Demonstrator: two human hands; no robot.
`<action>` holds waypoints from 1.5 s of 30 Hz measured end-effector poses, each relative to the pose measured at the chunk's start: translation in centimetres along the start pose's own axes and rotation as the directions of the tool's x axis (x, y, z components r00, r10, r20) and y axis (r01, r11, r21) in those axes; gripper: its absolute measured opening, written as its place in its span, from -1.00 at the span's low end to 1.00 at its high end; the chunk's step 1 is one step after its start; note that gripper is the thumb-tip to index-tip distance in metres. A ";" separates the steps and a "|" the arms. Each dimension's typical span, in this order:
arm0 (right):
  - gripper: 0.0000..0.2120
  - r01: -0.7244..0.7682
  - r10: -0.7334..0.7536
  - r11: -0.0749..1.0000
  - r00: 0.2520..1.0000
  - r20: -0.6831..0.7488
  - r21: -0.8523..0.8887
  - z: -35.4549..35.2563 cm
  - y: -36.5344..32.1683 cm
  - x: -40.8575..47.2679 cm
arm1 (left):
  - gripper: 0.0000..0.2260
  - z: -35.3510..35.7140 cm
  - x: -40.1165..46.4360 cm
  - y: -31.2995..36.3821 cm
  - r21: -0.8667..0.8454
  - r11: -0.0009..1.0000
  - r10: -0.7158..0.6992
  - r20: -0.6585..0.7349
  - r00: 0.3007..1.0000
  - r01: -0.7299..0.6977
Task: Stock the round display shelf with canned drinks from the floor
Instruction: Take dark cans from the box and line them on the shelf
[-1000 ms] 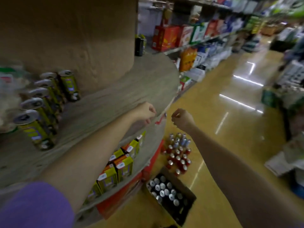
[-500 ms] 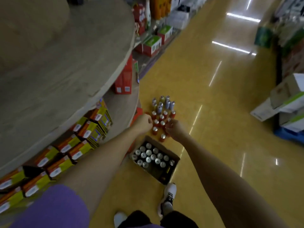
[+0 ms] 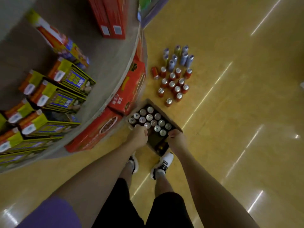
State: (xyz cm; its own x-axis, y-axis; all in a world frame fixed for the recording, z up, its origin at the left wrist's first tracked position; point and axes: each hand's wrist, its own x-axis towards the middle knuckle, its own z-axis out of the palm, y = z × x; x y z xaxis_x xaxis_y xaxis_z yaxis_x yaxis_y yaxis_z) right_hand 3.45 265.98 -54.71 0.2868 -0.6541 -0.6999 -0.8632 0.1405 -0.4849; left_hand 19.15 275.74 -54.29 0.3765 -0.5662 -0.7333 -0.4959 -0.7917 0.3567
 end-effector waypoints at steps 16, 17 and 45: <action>-0.74 -0.186 0.181 0.969 0.982 0.045 0.161 20.2 7.0 17.8 | -0.80 10.3 21.7 -12.2 0.004 0.998 -0.067 0.083 0.994 0.067; -0.75 -0.206 0.203 0.961 0.978 0.037 0.182 21.4 7.2 19.0 | -0.80 10.9 23.2 -12.9 0.010 0.998 -0.061 0.106 0.993 0.060; -0.62 -0.043 0.030 0.989 0.996 0.086 0.144 28.8 13.4 22.5 | -0.39 17.8 31.2 -17.3 0.196 0.973 -0.144 0.094 0.985 0.124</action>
State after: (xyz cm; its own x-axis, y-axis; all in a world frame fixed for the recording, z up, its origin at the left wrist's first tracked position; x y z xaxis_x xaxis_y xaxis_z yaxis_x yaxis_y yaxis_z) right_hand 10.30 274.57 -92.07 0.2951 -0.5832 -0.7569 -0.8056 0.2741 -0.5253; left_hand 25.58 275.85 -93.65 0.3691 -0.4222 -0.8280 -0.5894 -0.7951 0.1427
